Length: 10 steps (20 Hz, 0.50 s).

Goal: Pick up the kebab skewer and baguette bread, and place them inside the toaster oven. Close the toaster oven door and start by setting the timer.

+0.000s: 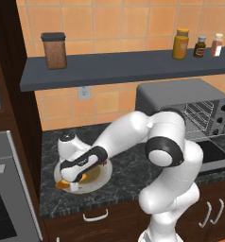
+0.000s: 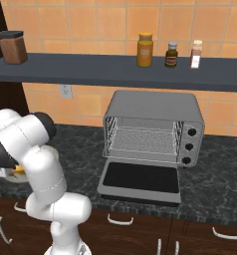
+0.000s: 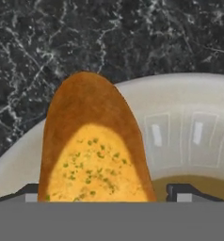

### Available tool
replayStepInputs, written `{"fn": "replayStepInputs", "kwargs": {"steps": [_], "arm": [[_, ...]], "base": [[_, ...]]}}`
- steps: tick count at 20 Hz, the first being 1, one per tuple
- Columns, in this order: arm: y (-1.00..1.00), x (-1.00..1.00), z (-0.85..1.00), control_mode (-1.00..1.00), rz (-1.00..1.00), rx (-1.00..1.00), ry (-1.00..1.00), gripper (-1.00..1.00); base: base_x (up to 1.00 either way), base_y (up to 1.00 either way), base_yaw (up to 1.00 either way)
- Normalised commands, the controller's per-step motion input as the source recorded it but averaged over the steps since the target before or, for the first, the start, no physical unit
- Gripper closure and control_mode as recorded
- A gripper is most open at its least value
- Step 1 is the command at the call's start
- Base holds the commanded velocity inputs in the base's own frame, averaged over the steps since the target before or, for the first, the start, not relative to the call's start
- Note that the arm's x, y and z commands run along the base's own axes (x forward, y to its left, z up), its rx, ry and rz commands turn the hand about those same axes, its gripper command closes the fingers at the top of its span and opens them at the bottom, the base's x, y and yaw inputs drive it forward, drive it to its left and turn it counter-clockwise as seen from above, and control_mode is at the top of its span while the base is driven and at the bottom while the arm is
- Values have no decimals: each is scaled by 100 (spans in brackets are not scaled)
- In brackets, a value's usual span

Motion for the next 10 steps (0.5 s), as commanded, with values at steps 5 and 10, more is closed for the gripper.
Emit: {"fn": "replayStepInputs", "kwargs": {"steps": [5, 10], "arm": [[0, 0, -25, -100, 0, 0, 0, 100], [-8, 0, 3, -100, -1, 3, 0, 100]], "base": [[0, 0, 0], [0, 0, 0]]}}
